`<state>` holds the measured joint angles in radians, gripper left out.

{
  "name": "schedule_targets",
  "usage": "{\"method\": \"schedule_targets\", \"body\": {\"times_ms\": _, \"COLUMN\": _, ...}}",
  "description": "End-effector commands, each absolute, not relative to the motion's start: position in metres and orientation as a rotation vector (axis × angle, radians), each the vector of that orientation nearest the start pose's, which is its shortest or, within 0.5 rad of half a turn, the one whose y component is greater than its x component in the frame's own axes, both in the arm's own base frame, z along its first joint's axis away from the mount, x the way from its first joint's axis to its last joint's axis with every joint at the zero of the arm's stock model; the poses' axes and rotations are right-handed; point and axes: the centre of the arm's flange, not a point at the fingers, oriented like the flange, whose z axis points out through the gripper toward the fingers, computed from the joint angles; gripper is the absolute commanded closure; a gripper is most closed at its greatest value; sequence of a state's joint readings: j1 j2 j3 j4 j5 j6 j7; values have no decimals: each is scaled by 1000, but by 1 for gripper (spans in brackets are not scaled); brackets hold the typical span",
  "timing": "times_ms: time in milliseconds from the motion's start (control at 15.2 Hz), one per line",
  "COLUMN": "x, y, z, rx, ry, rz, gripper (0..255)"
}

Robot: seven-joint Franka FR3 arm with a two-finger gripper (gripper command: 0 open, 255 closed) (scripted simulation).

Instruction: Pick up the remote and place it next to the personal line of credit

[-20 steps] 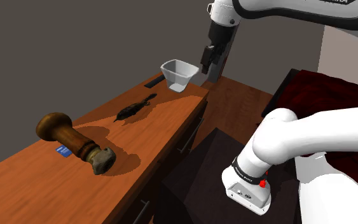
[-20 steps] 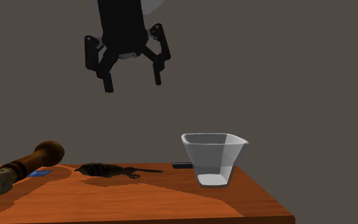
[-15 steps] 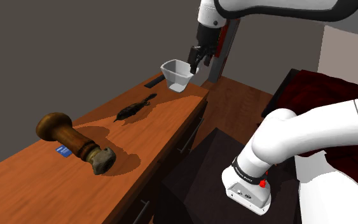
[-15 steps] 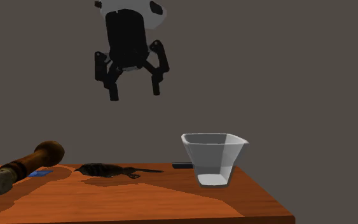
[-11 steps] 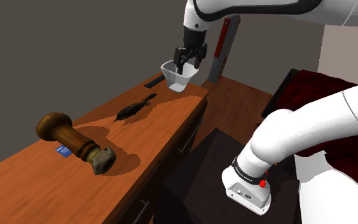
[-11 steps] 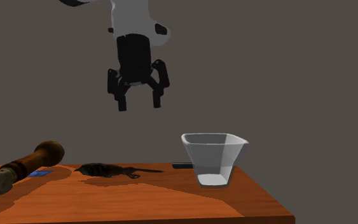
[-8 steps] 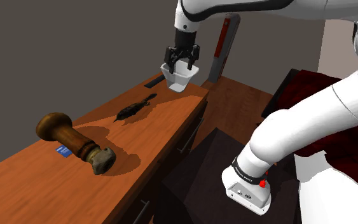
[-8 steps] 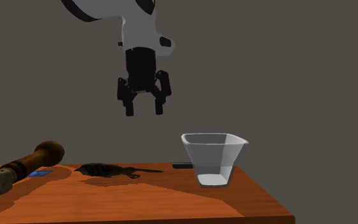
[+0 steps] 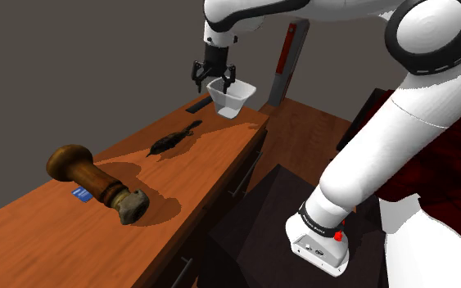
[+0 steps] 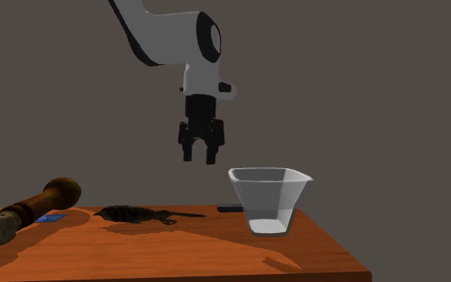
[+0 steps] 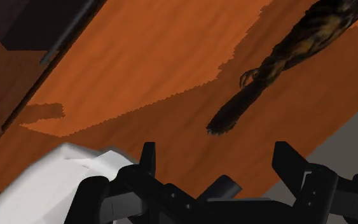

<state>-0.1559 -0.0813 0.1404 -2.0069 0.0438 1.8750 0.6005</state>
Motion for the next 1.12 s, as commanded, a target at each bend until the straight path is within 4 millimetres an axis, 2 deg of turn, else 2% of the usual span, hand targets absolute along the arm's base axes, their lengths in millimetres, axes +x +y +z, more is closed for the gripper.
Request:
{"method": "schedule_targets", "body": {"times_ms": 0, "x": 552, "y": -16, "z": 474, "rx": -2909, "ry": 1094, "rz": 109, "gripper": 0}}
{"method": "schedule_targets", "body": {"times_ms": 462, "x": 622, "y": -66, "z": 427, "rx": -2659, "ry": 1478, "rz": 169, "gripper": 0}}
{"method": "schedule_targets", "body": {"times_ms": 858, "x": 667, "y": -121, "z": 382, "rx": -2407, "ry": 1771, "rz": 215, "gripper": 0}}
{"method": "schedule_targets", "body": {"times_ms": 924, "x": 656, "y": -80, "z": 421, "rx": -2206, "ry": 1651, "rz": 354, "gripper": 0}}
{"method": "schedule_targets", "body": {"times_ms": 1056, "x": 659, "y": -87, "z": 414, "rx": -2216, "ry": 1675, "rz": 341, "gripper": 0}}
